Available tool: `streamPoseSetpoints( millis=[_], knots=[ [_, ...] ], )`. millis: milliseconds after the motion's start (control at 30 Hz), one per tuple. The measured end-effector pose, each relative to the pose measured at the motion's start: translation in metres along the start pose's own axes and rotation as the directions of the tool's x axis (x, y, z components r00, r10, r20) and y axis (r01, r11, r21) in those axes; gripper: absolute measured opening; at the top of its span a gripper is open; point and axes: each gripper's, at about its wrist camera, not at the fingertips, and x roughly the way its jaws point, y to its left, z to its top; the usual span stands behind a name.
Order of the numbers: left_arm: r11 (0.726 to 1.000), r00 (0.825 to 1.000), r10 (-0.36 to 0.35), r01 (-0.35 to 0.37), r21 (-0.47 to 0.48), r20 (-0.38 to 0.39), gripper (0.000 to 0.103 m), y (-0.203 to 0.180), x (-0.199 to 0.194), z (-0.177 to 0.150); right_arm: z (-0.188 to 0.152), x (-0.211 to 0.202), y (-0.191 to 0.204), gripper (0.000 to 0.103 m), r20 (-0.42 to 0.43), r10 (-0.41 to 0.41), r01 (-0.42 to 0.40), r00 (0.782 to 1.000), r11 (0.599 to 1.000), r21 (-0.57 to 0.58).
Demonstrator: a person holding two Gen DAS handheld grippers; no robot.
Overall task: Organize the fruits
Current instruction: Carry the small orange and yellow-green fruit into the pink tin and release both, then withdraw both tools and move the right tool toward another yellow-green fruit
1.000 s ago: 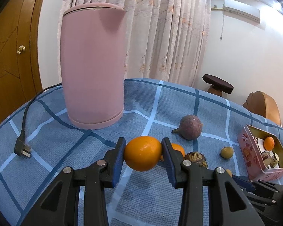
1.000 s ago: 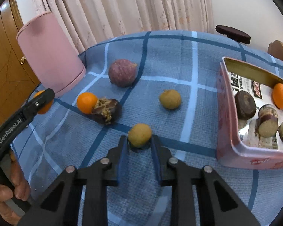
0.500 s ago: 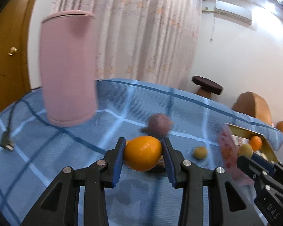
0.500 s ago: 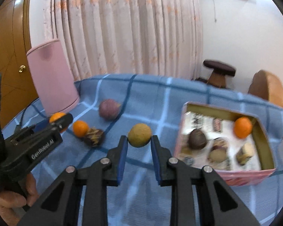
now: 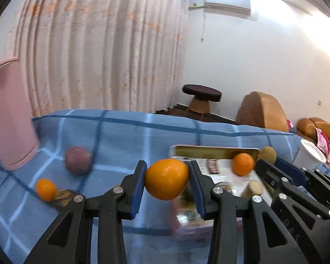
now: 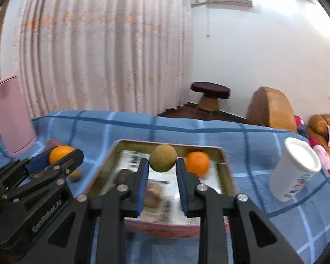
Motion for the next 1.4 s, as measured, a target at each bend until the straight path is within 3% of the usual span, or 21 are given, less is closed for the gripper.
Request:
streamPoseSetpoints(
  millis=[133, 333, 533, 867, 933, 967, 1000, 1033, 1067, 1133, 1267, 1400],
  knots=[
    [1.0, 0.999, -0.019, 0.02, 0.025, -0.026, 0.041, -0.023, 0.016, 0.0, 0.001, 0.009, -0.026, 0.028, -0.024, -0.03, 0.031, 0.999, 0.999, 0.04],
    [0.998, 0.998, -0.013, 0.017, 0.055, -0.063, 0.041, -0.046, 0.033, -0.002, -0.001, 0.029, -0.043, 0.028, -0.085, -0.002, 0.009, 0.996, 0.996, 0.086],
    [0.998, 0.995, -0.008, 0.015, 0.066, -0.099, 0.041, -0.046, 0.042, -0.009, -0.005, 0.036, -0.049, 0.028, -0.116, 0.044, -0.03, 0.992, 0.992, 0.121],
    [0.998, 0.996, 0.008, -0.002, 0.069, -0.084, 0.041, -0.043, 0.039, -0.011, -0.009, 0.035, -0.057, 0.03, -0.097, 0.164, -0.142, 0.982, 0.97, 0.198],
    [0.998, 0.997, 0.008, -0.003, 0.063, -0.079, 0.042, -0.042, 0.037, -0.011, -0.007, 0.033, -0.06, 0.037, -0.08, 0.171, -0.15, 0.982, 0.963, 0.225],
    [0.998, 0.997, 0.008, -0.003, 0.064, -0.076, 0.05, -0.042, 0.036, -0.011, -0.007, 0.029, -0.064, 0.052, -0.055, 0.168, -0.15, 0.984, 0.958, 0.244],
    [0.997, 0.997, 0.004, 0.002, 0.072, -0.073, 0.057, -0.043, 0.034, -0.011, -0.006, 0.026, -0.064, 0.074, -0.037, 0.163, -0.148, 0.986, 0.956, 0.253],
    [0.997, 0.998, 0.003, 0.002, 0.08, -0.067, 0.071, -0.044, 0.032, -0.011, -0.005, 0.02, -0.066, 0.082, -0.005, 0.147, -0.14, 0.989, 0.954, 0.264],
    [0.996, 0.999, 0.003, 0.001, 0.087, -0.052, 0.078, -0.046, 0.028, -0.011, -0.004, 0.012, -0.068, 0.09, 0.032, 0.122, -0.126, 0.992, 0.955, 0.268],
    [0.994, 1.0, 0.003, -0.001, 0.105, -0.019, 0.079, -0.05, 0.021, -0.01, -0.001, 0.003, -0.067, 0.092, 0.073, 0.084, -0.1, 0.994, 0.962, 0.253],
    [0.993, 1.0, 0.002, 0.001, 0.115, -0.024, 0.08, -0.052, 0.021, -0.01, 0.0, -0.007, -0.064, 0.093, 0.119, 0.005, -0.033, 0.993, 0.97, 0.24],
    [0.993, 1.0, 0.026, -0.024, 0.112, -0.017, 0.08, -0.048, 0.02, -0.01, 0.001, -0.006, -0.07, 0.097, 0.114, -0.011, -0.019, 0.993, 0.966, 0.26]
  ],
)
